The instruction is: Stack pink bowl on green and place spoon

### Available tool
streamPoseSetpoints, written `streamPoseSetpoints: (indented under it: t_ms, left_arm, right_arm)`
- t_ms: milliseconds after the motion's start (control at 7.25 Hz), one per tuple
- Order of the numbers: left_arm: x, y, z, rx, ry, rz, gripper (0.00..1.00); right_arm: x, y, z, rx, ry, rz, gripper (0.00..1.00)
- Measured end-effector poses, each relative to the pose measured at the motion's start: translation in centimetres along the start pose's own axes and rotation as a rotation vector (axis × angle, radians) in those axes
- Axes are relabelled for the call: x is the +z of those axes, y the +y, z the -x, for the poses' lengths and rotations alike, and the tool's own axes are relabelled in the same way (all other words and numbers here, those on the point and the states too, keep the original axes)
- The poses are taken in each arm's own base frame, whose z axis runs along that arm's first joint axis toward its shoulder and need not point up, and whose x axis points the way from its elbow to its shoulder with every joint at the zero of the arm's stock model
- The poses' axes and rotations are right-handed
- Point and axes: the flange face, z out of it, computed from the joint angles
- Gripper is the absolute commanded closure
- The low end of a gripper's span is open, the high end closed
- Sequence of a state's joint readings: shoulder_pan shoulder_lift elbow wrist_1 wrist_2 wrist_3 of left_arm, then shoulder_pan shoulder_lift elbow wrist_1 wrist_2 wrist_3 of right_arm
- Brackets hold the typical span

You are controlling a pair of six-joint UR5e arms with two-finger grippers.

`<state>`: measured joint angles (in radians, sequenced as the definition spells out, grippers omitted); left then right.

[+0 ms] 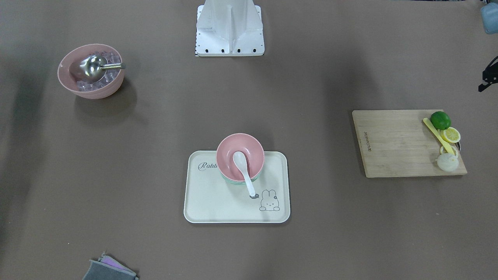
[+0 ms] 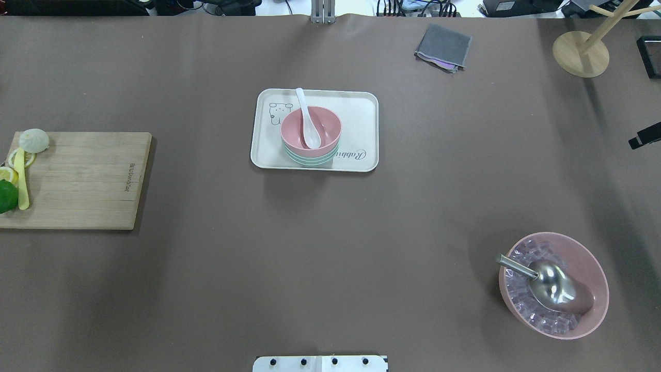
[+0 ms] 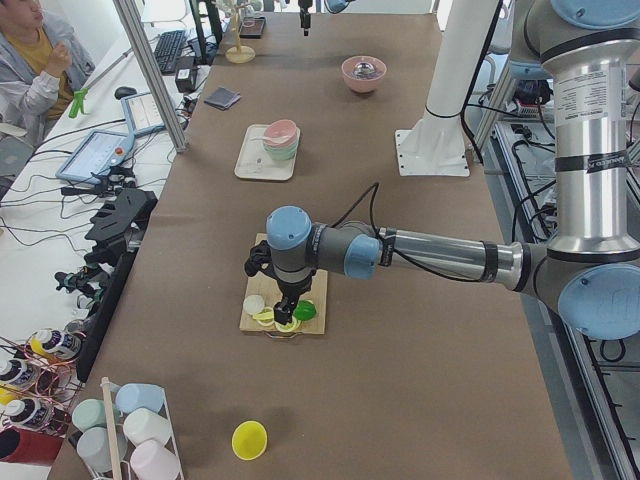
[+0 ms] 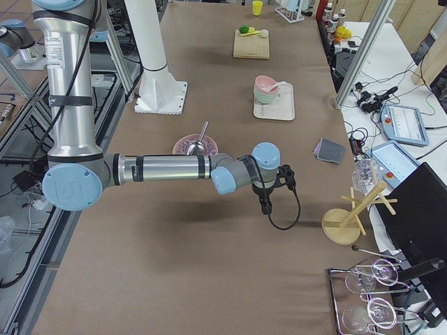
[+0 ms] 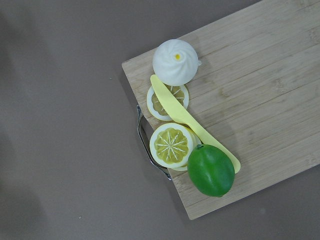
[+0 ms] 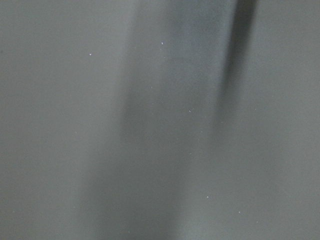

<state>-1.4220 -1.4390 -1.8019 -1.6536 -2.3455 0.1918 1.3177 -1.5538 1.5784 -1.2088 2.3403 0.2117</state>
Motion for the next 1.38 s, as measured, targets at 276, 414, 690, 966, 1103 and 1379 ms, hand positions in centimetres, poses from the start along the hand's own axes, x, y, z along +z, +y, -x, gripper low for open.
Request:
streamPoseSetpoints:
  t_ms: [276,414,690,966,1103,1379]
  left_arm:
    - [-0.05,0.03,-0.05,0.001,0.000,-0.001,0.02]
    - [-0.13,0.03,-0.07,0.001,0.000,-0.002,0.02]
    - [-0.35,-0.03,-0.20,0.003,0.000,-0.007,0.02]
    - [-0.52,-0.09,-0.32,0.006,-0.001,-0.010,0.02]
    - [-0.49,-0.09,-0.32,0.006,-0.001,-0.010,0.02]
    - [-0.10,-0.13,-0.08,0.001,0.000,-0.003,0.02]
  right_arm:
    - [-0.08,-0.01,0.08,-0.001,-0.001,-0.002,0.00]
    - [-0.18,-0.02,0.15,-0.003,-0.001,-0.003,0.00]
    - [-0.25,-0.03,0.19,-0.004,-0.001,-0.005,0.00]
    - [-0.26,-0.09,0.26,-0.005,-0.002,-0.005,0.00]
    - [-0.34,-0.12,0.36,-0.007,-0.002,-0.007,0.00]
    - [-0.70,0.19,0.52,-0.011,0.004,-0.013,0.00]
